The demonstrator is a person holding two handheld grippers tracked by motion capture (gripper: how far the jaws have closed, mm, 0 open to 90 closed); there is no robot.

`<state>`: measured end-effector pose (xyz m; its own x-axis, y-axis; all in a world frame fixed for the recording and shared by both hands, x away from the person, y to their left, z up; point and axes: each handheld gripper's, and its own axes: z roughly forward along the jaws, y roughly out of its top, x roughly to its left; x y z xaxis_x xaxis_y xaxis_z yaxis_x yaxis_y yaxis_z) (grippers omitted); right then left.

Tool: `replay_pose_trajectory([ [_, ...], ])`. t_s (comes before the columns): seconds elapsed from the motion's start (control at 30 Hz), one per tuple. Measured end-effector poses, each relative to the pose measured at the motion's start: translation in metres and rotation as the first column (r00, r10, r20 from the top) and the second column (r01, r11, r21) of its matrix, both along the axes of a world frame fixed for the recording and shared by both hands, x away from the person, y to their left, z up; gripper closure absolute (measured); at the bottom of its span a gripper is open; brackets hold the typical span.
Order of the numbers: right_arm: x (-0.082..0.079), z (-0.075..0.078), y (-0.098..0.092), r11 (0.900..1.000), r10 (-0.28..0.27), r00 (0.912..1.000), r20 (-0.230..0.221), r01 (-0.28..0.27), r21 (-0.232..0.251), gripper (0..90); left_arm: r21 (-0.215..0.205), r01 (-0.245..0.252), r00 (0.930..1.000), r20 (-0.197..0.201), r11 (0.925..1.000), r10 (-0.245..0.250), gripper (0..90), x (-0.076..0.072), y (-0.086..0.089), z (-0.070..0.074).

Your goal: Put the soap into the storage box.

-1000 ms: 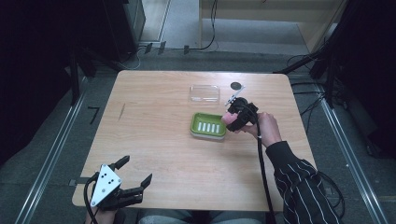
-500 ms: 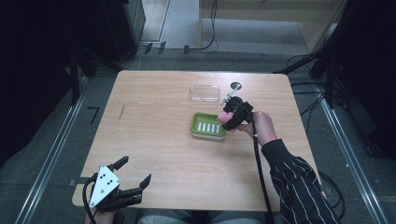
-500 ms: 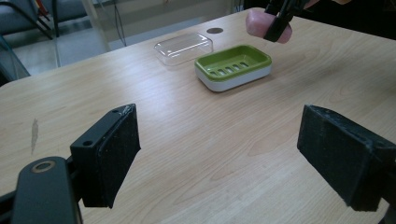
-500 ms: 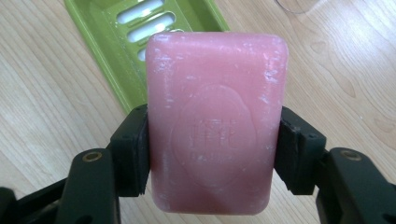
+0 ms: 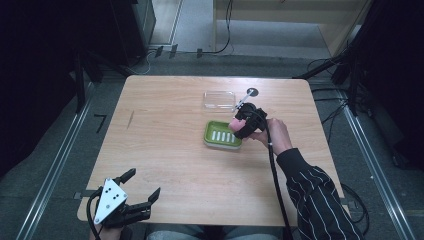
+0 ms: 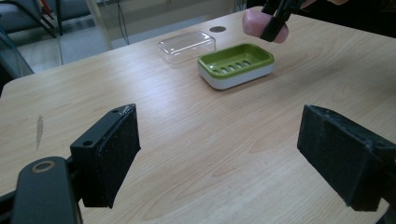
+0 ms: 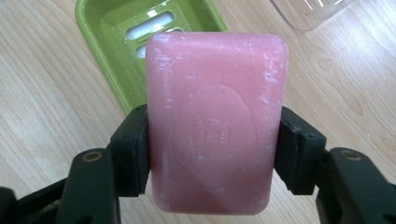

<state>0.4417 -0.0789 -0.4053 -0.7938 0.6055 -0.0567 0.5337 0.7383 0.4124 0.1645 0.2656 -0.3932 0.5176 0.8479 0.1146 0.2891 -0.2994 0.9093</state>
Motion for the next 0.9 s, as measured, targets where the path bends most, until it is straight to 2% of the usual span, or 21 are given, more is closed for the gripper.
replay_pose_trajectory([
  [0.5, 0.006, -0.005, 0.021, 0.999, 0.032, 0.9995, -0.001, -0.032, -0.001, 38.5, -0.004, -0.005, 1.0000, 0.002, 1.0000, 0.005, 13.9, -0.001, 0.001, 0.000],
  [0.9, 0.009, -0.011, 0.029, 0.999, 0.041, 0.9991, -0.008, -0.041, 0.014, 38.5, -0.003, -0.008, 1.0000, 0.003, 1.0000, 0.008, 13.9, -0.002, 0.001, 0.000],
])
